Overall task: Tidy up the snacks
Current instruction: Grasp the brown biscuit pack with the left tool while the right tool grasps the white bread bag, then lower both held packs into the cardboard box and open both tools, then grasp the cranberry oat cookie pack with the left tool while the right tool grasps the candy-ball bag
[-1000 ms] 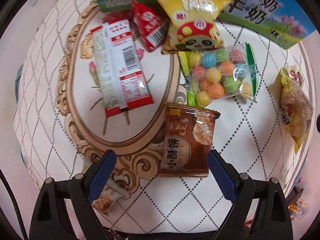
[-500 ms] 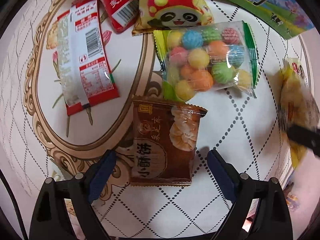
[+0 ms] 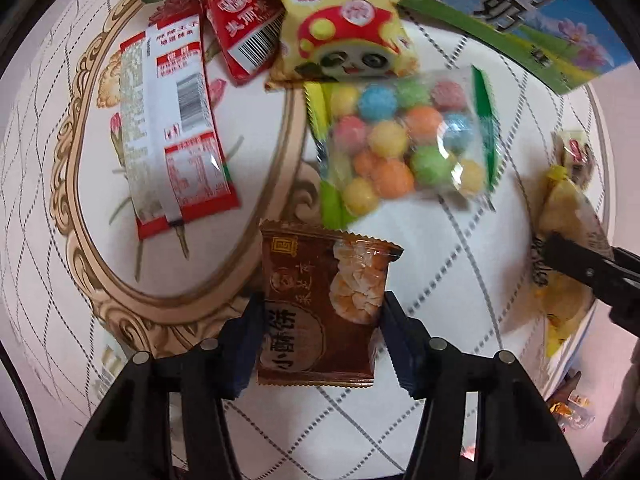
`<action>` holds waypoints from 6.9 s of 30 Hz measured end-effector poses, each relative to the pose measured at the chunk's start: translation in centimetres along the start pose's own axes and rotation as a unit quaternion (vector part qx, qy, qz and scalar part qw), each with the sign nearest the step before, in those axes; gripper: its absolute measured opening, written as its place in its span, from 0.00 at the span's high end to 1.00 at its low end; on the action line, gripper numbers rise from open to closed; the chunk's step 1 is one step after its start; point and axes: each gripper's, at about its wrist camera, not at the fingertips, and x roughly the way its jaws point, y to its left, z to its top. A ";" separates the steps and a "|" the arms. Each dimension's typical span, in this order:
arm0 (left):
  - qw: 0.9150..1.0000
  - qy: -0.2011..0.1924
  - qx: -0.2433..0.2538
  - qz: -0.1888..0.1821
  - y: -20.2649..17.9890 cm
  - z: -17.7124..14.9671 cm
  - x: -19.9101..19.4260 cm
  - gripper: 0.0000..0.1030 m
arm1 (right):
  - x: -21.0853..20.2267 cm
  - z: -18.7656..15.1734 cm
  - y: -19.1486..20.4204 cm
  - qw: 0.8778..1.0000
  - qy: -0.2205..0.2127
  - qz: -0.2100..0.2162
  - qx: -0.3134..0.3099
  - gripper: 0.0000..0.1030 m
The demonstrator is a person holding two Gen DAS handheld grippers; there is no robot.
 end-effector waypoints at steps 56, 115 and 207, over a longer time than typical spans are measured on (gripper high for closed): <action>0.986 0.049 -0.038 -0.154 -3.9 28.7 -8.7 0.39 | -6.2 20.0 2.8 0.997 -0.053 -0.056 0.015 0.24; 0.980 -0.178 -0.016 0.088 5.9 4.0 -18.4 0.11 | -9.5 0.7 9.0 0.990 -0.141 -0.019 -0.010 0.08; 0.999 0.017 -0.042 0.003 15.4 -2.2 -1.9 0.38 | 8.1 3.5 13.6 0.990 0.105 -0.018 -0.090 0.42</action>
